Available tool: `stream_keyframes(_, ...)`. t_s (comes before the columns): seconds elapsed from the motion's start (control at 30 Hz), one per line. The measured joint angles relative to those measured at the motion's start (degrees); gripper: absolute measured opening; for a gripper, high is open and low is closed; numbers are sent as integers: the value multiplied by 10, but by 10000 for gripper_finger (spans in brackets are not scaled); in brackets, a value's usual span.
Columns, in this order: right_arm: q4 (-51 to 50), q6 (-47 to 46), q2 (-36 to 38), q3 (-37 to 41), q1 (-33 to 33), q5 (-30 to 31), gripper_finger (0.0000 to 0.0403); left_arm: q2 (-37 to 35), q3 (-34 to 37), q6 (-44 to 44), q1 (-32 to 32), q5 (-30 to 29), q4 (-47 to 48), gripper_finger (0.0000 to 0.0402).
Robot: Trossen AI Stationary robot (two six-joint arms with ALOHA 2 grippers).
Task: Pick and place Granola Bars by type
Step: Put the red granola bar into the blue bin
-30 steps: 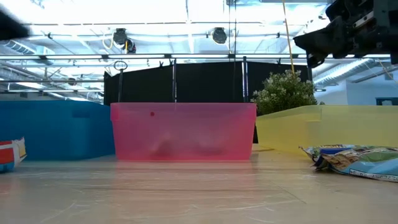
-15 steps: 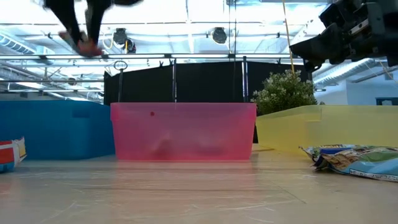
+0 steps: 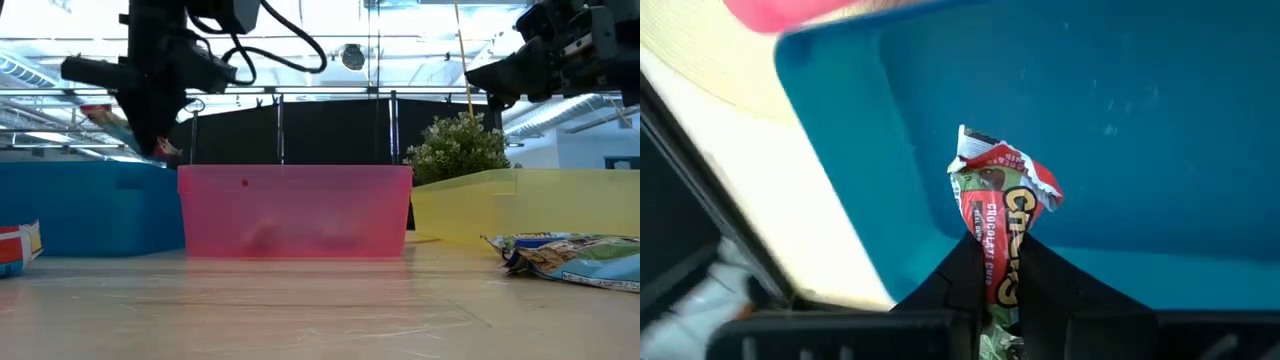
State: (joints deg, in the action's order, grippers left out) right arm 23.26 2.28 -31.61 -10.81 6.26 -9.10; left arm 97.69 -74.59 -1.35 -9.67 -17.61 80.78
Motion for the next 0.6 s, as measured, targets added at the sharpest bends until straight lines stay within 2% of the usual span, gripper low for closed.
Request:
stream_keyframes(0.1, 5, 8, 0, 0, 0, -1, 0, -1, 9, -88, -2, 2, -14, 49)
stream_keyframes(0.2, 0, 3, 0, 0, 0, -1, 0, -8, 14, -219, -1, -5, -26, 49)
stream_keyframes(0.33, 11, 2, -1, 0, 0, -1, 0, -23, 28, -425, -5, -85, -86, 50)
stream_keyframes(0.47, 41, 0, -1, 0, 0, -12, 0, -31, 39, -651, -10, -145, -70, 50)
stream_keyframes(0.53, 55, -1, 1, 0, 0, -30, 0, -37, 47, -732, -19, -167, -71, 50)
stream_keyframes(0.6, 74, -13, 1, 0, 0, -62, 0, -43, 64, -776, -36, -161, -70, 51)
